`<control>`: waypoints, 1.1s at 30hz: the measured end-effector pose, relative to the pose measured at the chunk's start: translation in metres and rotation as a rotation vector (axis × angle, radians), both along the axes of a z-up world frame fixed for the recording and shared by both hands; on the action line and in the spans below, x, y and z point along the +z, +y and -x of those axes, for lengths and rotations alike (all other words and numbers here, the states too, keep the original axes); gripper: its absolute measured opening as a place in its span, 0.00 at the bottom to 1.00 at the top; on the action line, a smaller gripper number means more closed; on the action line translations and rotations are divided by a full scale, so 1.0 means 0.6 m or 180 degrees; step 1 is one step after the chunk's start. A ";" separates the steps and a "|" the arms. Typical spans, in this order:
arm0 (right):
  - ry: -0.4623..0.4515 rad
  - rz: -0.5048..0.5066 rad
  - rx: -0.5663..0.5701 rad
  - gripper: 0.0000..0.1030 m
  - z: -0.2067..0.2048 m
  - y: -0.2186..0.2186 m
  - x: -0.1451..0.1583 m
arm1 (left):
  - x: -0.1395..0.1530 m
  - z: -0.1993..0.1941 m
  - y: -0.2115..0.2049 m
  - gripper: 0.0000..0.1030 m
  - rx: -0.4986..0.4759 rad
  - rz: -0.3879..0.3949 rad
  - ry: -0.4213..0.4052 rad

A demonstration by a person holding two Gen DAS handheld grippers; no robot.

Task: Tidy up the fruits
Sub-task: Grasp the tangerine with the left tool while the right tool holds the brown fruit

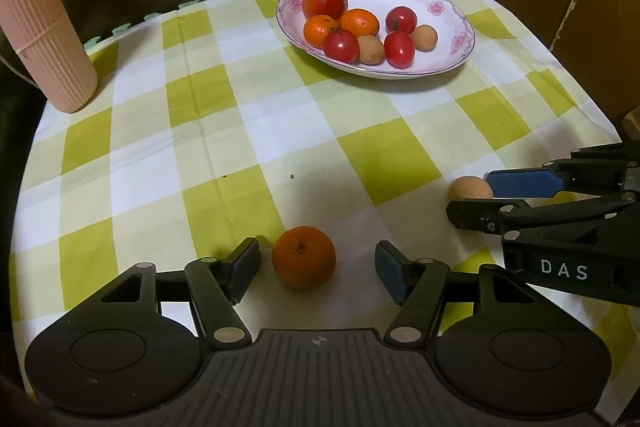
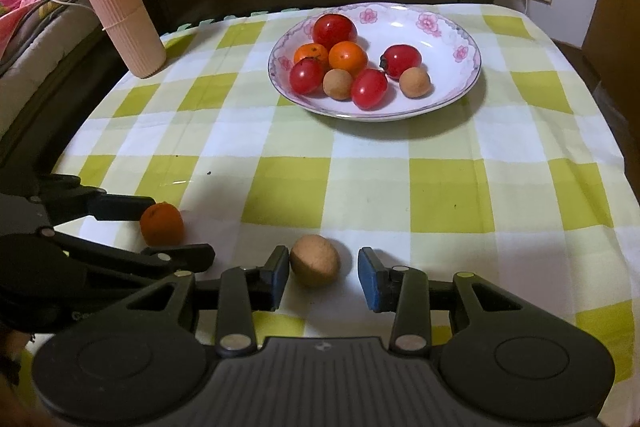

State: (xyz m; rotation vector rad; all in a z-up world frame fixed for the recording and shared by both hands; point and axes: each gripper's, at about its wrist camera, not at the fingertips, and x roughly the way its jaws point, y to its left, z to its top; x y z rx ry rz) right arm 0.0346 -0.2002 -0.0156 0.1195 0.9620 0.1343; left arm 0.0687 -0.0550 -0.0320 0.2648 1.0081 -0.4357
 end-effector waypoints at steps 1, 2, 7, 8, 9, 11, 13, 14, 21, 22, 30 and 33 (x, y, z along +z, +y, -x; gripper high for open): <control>0.0001 -0.0005 0.0007 0.35 0.000 0.000 0.000 | 0.002 0.001 0.002 0.69 -0.0002 0.0005 0.0008; 0.0003 -0.0010 0.0016 0.35 0.000 0.000 0.000 | 0.003 0.001 0.003 0.69 -0.0006 0.0006 0.0012; -0.0007 -0.0051 0.0067 0.35 0.000 0.003 0.004 | 0.010 0.007 0.011 0.69 -0.0014 0.0018 0.0002; -0.0006 -0.0057 0.0082 0.35 0.000 0.004 0.004 | 0.010 0.007 0.012 0.69 -0.0011 0.0012 0.0000; -0.0003 -0.0060 0.0093 0.35 0.000 0.005 0.004 | 0.010 0.006 0.013 0.69 -0.0001 0.0011 0.0000; -0.0007 -0.0047 0.0117 0.35 -0.001 0.009 0.003 | 0.007 0.003 0.013 0.68 0.0006 0.0023 0.0026; -0.0005 -0.0026 0.0135 0.35 -0.002 0.010 0.002 | 0.004 0.003 0.012 0.67 0.0005 0.0004 0.0051; 0.0002 -0.0022 0.0134 0.35 -0.002 0.010 0.001 | 0.004 0.004 0.012 0.67 -0.0004 -0.0003 0.0057; 0.0006 0.0025 0.0166 0.35 -0.005 0.013 -0.003 | 0.001 0.006 0.007 0.65 -0.0039 -0.0009 0.0069; -0.0002 0.0036 0.0172 0.35 -0.006 0.014 -0.003 | 0.001 0.005 0.007 0.64 -0.0036 -0.0001 0.0069; 0.0000 0.0058 0.0149 0.32 -0.006 0.015 -0.001 | 0.001 0.007 0.003 0.50 -0.0063 -0.0035 0.0053; 0.0000 0.0062 0.0166 0.26 -0.006 0.016 0.000 | 0.002 0.006 0.003 0.47 -0.0048 -0.0039 0.0052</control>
